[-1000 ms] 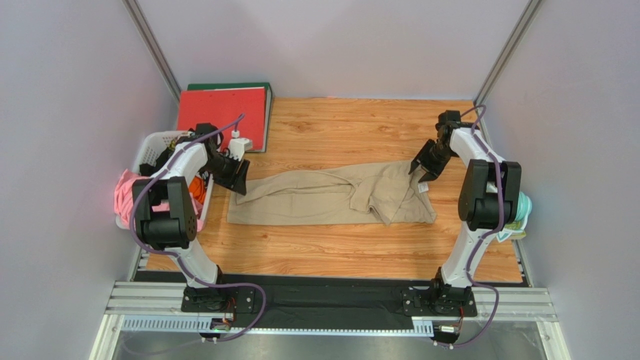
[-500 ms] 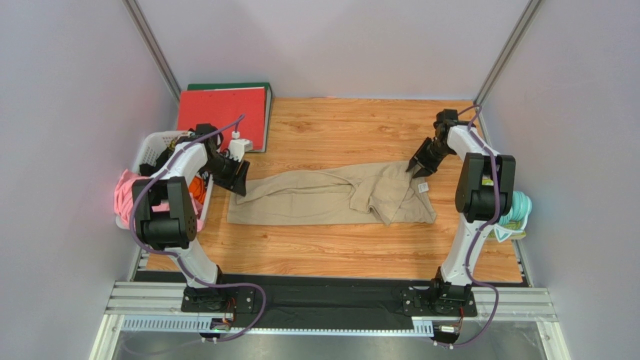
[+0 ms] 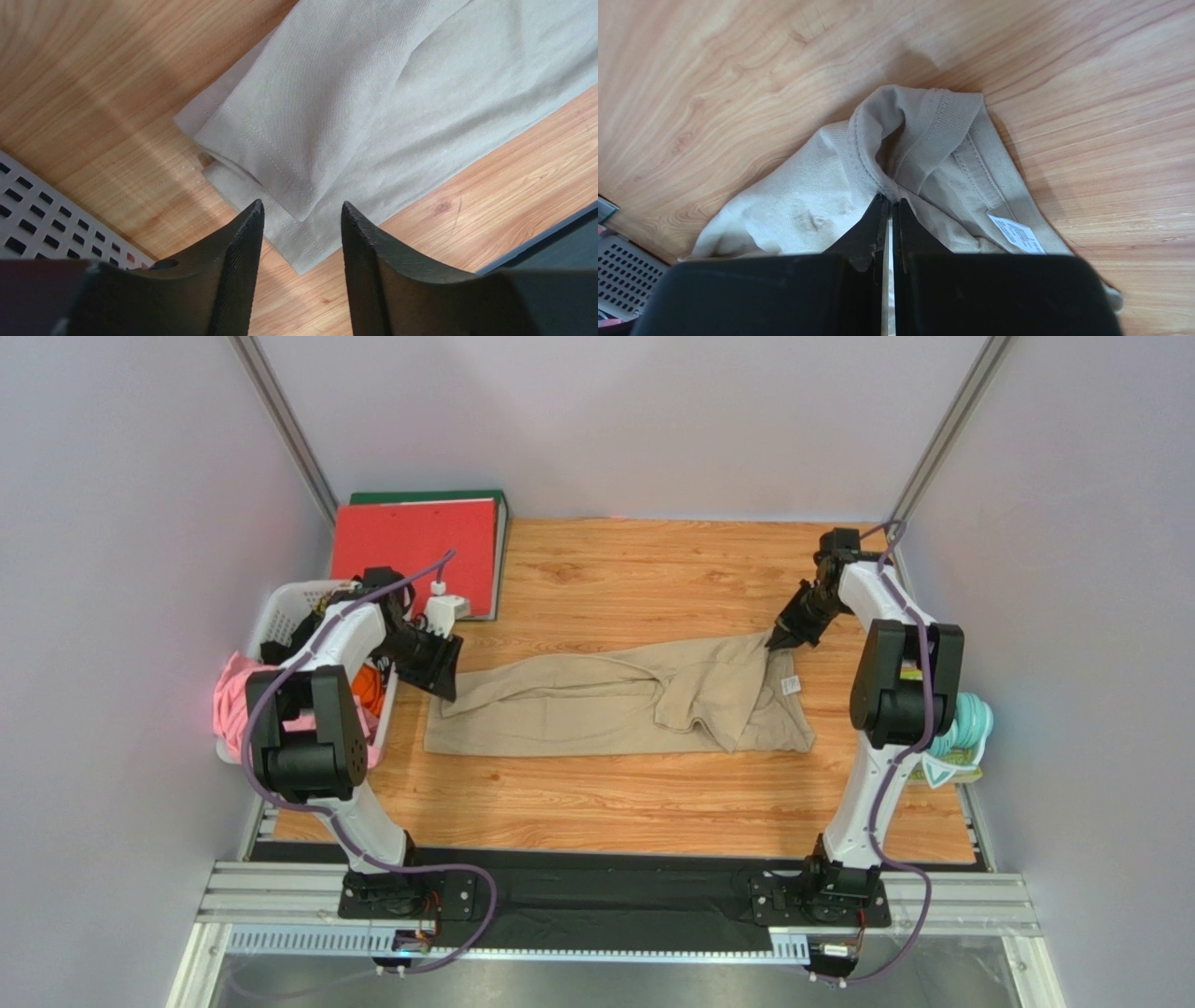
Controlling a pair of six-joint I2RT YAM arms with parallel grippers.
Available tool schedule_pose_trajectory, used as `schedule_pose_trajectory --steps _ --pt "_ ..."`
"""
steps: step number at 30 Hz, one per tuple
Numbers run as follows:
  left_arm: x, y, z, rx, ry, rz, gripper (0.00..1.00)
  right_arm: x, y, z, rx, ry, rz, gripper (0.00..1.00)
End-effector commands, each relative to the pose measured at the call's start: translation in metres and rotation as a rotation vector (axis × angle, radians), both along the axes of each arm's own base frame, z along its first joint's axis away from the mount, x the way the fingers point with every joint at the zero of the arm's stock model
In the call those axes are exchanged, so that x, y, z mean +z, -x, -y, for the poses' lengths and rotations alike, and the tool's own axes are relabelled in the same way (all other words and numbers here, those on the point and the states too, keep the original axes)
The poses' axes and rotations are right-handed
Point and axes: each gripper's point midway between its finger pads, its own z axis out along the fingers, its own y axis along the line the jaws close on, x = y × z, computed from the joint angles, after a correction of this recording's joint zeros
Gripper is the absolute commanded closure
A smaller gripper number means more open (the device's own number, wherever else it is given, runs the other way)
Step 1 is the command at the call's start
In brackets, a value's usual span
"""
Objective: Fold and stack the t-shirts
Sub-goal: Fold the tshirt
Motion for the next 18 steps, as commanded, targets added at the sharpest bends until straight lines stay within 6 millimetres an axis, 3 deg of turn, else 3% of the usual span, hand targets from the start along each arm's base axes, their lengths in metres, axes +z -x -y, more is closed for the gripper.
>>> schedule_pose_trajectory --steps 1,3,4,6,9,10,13,18 --pt "0.008 -0.01 -0.011 -0.005 -0.025 0.048 0.52 0.016 -0.021 0.021 -0.036 0.045 0.055 1.0" --pt "0.005 -0.011 -0.015 0.001 -0.036 0.047 0.62 0.015 -0.022 0.026 -0.044 0.053 0.044 1.0" --pt "0.005 -0.014 -0.017 0.003 -0.043 0.057 0.81 0.014 -0.021 0.028 -0.05 0.057 0.035 1.0" --pt "0.001 -0.017 -0.022 0.02 -0.053 0.054 1.0 0.01 -0.02 0.03 -0.052 0.048 0.024 1.0" --pt "-0.002 -0.021 -0.022 0.033 -0.039 0.032 1.0 0.004 -0.017 0.028 -0.047 0.04 0.009 1.0" --pt "-0.003 -0.021 -0.021 0.035 -0.033 0.025 0.9 0.002 -0.016 0.026 -0.043 0.027 0.009 1.0" --pt "-0.004 -0.018 -0.016 0.04 -0.004 0.012 0.73 -0.003 -0.012 0.023 -0.045 0.015 0.001 1.0" --pt "-0.009 -0.008 -0.01 0.038 0.025 -0.012 0.65 -0.005 -0.013 0.018 -0.038 0.005 0.0 1.0"
